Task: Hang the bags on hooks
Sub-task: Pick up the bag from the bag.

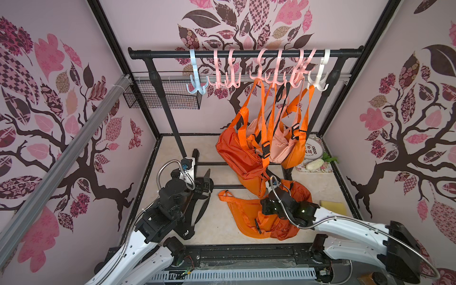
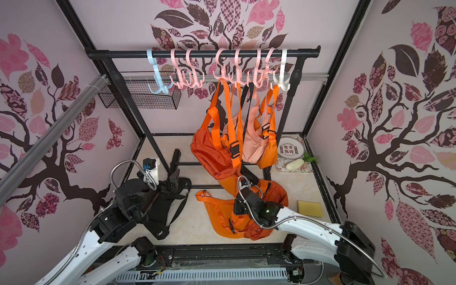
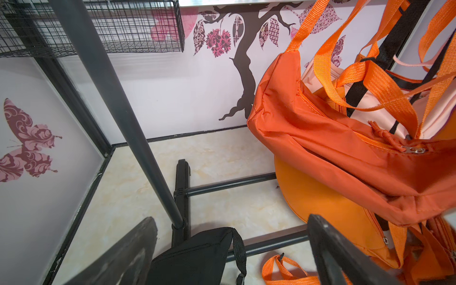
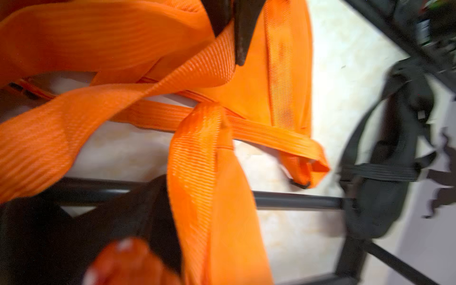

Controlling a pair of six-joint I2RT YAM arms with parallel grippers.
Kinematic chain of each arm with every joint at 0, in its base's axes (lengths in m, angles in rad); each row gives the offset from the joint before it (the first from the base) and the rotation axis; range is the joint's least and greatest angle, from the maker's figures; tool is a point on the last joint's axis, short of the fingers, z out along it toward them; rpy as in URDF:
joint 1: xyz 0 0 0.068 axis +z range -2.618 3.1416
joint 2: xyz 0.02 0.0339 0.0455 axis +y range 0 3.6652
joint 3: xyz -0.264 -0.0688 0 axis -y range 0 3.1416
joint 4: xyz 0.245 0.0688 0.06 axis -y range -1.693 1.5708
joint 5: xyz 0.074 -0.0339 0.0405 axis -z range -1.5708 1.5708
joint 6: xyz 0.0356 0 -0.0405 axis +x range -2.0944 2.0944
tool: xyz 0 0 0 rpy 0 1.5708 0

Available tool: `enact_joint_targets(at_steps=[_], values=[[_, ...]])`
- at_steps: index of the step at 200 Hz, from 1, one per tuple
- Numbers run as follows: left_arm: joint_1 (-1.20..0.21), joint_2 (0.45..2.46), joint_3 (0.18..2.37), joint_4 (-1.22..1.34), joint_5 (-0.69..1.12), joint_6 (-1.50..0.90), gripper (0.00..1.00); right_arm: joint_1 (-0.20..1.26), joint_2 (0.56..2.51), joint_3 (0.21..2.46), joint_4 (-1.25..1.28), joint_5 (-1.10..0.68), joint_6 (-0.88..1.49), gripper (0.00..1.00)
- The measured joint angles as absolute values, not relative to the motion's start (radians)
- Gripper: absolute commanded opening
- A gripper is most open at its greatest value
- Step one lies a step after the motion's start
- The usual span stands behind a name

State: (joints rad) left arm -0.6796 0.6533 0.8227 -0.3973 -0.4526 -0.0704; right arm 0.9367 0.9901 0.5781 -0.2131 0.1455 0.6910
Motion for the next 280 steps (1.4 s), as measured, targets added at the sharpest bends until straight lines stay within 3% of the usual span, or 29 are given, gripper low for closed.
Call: enact_joint_targets(at_steps=[47,106,154,225,280], values=[[-0.681,0.603,0.821,-0.385,-0.266,-0.033,0.97,0.978,0.836,0.788,-0.369,-0.057,0.617,0.00],[-0.769,0.623,0.822,-0.350,0.097,-0.018,0.95,0.996,0.834,1.211,-0.513,-0.270,0.526,0.00],[-0.780,0.707,0.836,-0.337,0.249,-0.030,0.95,0.996,0.884,1.405,-0.604,-0.426,0.500,0.00],[-0.780,0.691,0.915,-0.276,0.350,-0.077,0.96,0.996,1.009,1.481,-0.598,-0.575,0.489,0.00],[-0.780,0.688,0.911,-0.225,0.423,-0.129,0.96,0.996,1.060,1.536,-0.624,-0.592,0.460,0.00]])
